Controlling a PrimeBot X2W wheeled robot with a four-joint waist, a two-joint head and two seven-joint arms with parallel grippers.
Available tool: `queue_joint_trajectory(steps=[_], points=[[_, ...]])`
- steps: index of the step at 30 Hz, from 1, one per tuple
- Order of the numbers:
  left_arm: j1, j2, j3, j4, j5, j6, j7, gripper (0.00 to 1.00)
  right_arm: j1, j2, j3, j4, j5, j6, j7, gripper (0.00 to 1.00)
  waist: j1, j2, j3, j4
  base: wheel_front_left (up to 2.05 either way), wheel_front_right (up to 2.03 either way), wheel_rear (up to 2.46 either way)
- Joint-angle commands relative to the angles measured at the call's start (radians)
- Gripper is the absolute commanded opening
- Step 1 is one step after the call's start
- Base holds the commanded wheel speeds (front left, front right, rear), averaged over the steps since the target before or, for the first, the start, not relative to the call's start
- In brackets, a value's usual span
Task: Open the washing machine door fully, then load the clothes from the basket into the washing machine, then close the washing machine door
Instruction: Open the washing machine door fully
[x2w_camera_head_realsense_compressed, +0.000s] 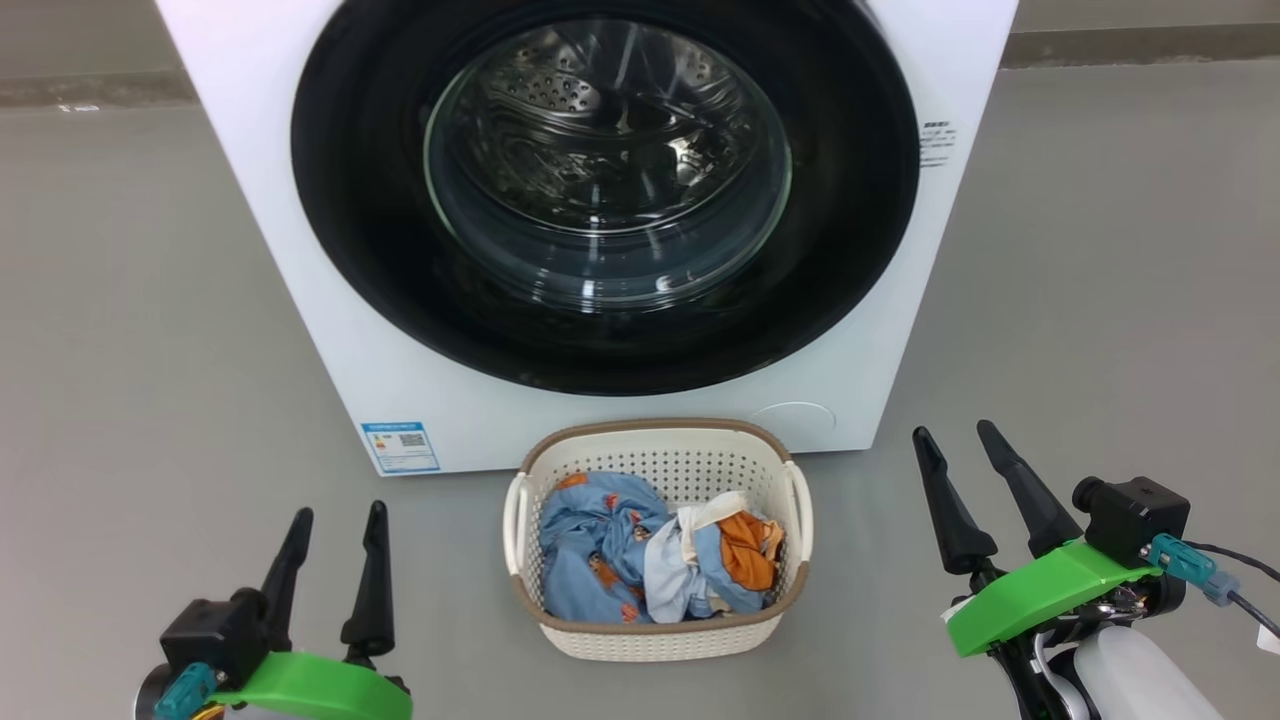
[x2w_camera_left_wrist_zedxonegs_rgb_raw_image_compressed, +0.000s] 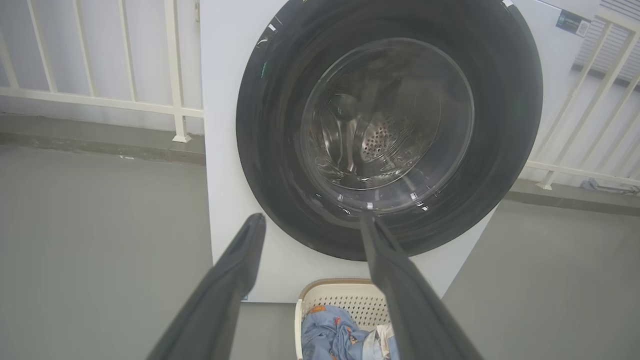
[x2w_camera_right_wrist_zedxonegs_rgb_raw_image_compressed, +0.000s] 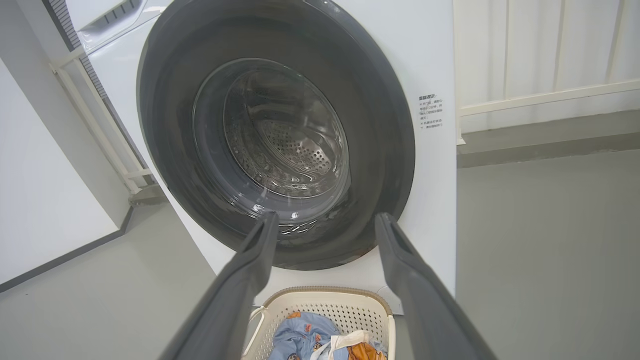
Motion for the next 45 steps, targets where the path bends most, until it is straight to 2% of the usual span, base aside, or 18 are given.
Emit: queue_joint_trajectory(steps=[1,21,45], points=[[-0.052,0.02,0.026,-0.018,-0.004,-0.001,-0.009,1.0,-0.039,-0.009,0.01,-0.017,-0.021,0.006,-0.012,1.0,0.0,0.0,0.0,0.0,0.86,0.86,-1.73],[-0.041,0.016,0.029,-0.04,-0.009,-0.001,-0.013,1.0,-0.039,-0.014,0.015,-0.012,-0.017,0.006,-0.012,1.0,0.0,0.0,-0.008,0.0,1.03,1.02,-2.05],[-0.039,0.021,0.015,-0.027,-0.004,0.01,-0.014,1.0,-0.035,-0.017,0.007,-0.003,-0.013,0.006,-0.012,1.0,0.0,0.0,-0.008,-0.001,0.08,0.08,-0.16]])
